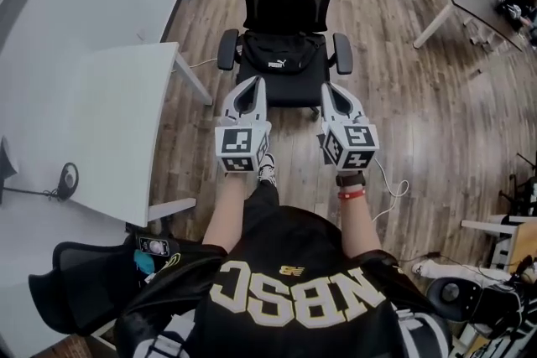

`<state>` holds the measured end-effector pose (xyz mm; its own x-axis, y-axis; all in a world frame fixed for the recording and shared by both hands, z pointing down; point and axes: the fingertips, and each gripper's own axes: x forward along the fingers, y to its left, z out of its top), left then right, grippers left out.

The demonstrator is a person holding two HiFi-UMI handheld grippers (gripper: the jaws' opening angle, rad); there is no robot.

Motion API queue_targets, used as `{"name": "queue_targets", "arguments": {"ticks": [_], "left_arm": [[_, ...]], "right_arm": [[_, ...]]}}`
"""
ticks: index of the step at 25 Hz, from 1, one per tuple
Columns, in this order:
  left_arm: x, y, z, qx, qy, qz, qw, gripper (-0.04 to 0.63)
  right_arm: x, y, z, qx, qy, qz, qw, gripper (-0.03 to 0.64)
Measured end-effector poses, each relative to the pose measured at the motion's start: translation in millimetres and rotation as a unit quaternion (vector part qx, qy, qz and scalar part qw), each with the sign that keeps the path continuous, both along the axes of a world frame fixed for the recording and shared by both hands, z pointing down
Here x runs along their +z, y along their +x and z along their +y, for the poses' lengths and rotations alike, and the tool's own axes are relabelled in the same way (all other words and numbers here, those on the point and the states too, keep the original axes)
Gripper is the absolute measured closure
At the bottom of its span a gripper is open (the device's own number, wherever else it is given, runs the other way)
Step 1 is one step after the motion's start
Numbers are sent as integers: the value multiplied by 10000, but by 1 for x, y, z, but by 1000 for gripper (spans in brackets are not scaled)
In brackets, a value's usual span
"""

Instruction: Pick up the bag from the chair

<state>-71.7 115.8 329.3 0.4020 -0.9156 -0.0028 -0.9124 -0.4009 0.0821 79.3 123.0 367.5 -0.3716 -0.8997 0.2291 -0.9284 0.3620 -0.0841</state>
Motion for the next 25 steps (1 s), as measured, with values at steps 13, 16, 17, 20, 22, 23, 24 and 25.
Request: {"name": "queue_targets", "arguments": {"ticks": [13,16,17,20,22,23,24,25], "left_arm": [[59,-43,-194,304,-649,-9,9974,588],[76,-45,-224,317,-824,-14,9961,588],[83,-45,-235,300,-883,-34,9956,578],[105,-43,-268,276,-1069,-87,9939,437],[121,-43,-294,252,-1206,-110,9923,387],[130,-42,-308,249,-1296,-125,9912,365],[139,-42,-321,256,-1404,-153,9897,351],[149,-41,-334,270,-1518,-198,9878,337]], "right_arm": [[60,-44,-178,123,-611,325,9975,581],[82,-46,-206,81,-847,358,9957,558],[89,-45,-216,70,-925,361,9950,541],[112,-40,-248,13,-1172,376,9924,496],[126,-36,-275,-57,-1315,423,9904,454],[133,-33,-289,-91,-1388,458,9892,433],[141,-30,-303,-119,-1477,481,9878,411],[149,-27,-317,-140,-1573,486,9863,387]]}}
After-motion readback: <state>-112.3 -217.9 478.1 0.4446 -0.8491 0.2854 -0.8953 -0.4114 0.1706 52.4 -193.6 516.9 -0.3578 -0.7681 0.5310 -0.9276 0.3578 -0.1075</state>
